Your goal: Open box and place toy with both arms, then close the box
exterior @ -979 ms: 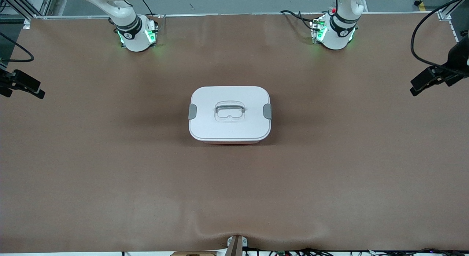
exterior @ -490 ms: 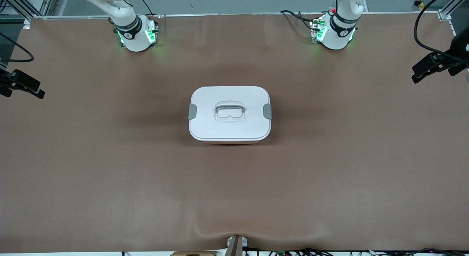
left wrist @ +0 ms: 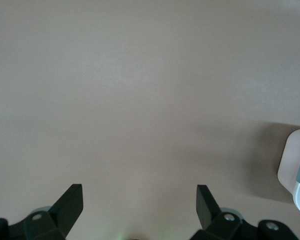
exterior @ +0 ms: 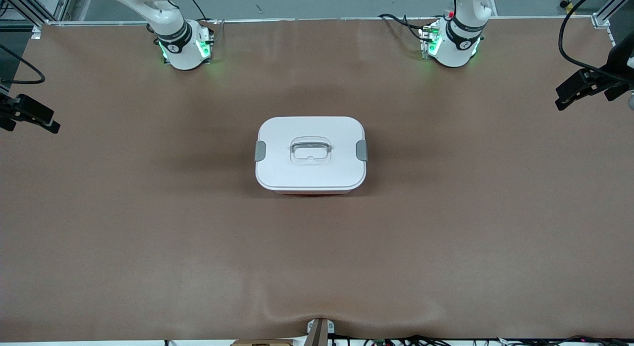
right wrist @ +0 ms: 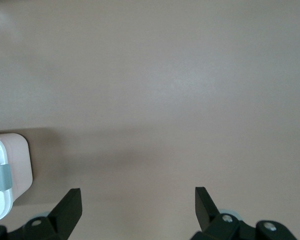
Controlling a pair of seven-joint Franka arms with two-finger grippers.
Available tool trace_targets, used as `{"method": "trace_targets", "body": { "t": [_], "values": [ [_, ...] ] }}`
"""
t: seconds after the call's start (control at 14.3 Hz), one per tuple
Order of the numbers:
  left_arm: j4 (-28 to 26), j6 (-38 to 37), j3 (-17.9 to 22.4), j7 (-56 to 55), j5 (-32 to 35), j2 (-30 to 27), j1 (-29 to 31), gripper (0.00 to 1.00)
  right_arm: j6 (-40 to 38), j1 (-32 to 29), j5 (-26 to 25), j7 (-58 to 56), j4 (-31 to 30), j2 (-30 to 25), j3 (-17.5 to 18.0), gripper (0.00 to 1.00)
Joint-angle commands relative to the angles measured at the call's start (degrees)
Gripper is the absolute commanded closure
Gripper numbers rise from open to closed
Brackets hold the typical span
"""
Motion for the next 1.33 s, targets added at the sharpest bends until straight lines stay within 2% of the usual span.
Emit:
{"method": "trace_targets", "body": {
  "t": [0.0,1.26],
  "values": [
    [-0.98,0.19,1.15,1.28,-0.74,-1.28,-0.97,0.0,-0.74,-1.04,0.95,0.09,0.36,-0.23,0.53,0.0],
    [-1.33,-0.34,0.71,1.19,-2.76,-1.54,-1.4,0.0,-0.04,-0.77,1.04,-0.43,0.36,-0.14,0.7,0.0]
  ]
}}
